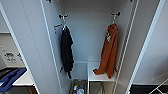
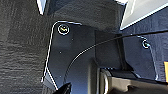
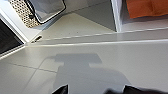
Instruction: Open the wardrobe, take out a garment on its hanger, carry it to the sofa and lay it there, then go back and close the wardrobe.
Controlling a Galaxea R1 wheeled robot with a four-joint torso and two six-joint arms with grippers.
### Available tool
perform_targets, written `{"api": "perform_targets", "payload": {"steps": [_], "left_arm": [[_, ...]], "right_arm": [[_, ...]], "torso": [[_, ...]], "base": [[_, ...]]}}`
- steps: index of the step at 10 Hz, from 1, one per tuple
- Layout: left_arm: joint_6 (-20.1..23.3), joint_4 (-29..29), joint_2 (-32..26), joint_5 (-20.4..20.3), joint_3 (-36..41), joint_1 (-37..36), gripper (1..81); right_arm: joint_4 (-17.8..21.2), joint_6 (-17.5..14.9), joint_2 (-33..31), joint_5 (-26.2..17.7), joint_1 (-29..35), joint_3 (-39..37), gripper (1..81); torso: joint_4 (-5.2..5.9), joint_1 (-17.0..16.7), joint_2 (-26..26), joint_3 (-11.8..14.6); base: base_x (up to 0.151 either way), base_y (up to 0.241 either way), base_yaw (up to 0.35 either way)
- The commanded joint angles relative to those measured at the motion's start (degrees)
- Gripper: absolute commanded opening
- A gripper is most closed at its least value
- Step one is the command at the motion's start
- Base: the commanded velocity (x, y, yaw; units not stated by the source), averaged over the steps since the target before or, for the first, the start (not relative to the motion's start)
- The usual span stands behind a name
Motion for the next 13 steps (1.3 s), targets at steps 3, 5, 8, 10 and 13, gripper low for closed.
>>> {"api": "perform_targets", "payload": {"steps": [3, 5, 8, 10, 13], "left_arm": [[-0.06, 0.70, -0.79, 2.00, -0.19, -1.97, 81.1], [-0.06, 0.61, -0.88, 1.91, -0.19, -1.97, 81.1], [-0.06, 0.70, -0.79, 1.91, -0.02, -1.97, 81.1], [-0.06, 0.70, -0.88, 1.82, -0.02, -1.97, 81.1], [-0.06, 0.70, -0.79, 1.82, -0.02, -1.97, 81.1]], "right_arm": [[2.42, 5.13, -2.14, -2.59, 6.64, 1.14, 81.1], [4.00, 7.58, -5.81, -2.42, 6.12, 0.18, 81.1], [5.85, 10.14, -10.93, -2.15, 5.15, 0.79, 81.1], [9.44, 10.41, -13.19, 1.25, 3.48, 4.89, 81.1], [19.97, 11.36, -21.63, 7.84, 3.13, 20.35, 81.1]], "torso": [[0.00, 0.00, 0.00, 0.00], [0.00, 0.00, 0.00, 0.00], [0.00, 0.00, 0.00, 0.00], [0.00, 0.00, 0.00, 0.00], [0.00, 0.00, 0.00, 0.00]], "base": [[0.000, 0.000, 0.000], [0.000, 0.000, 0.000], [0.000, 0.000, 0.000], [0.000, 0.000, 0.000], [0.000, 0.000, 0.000]]}}
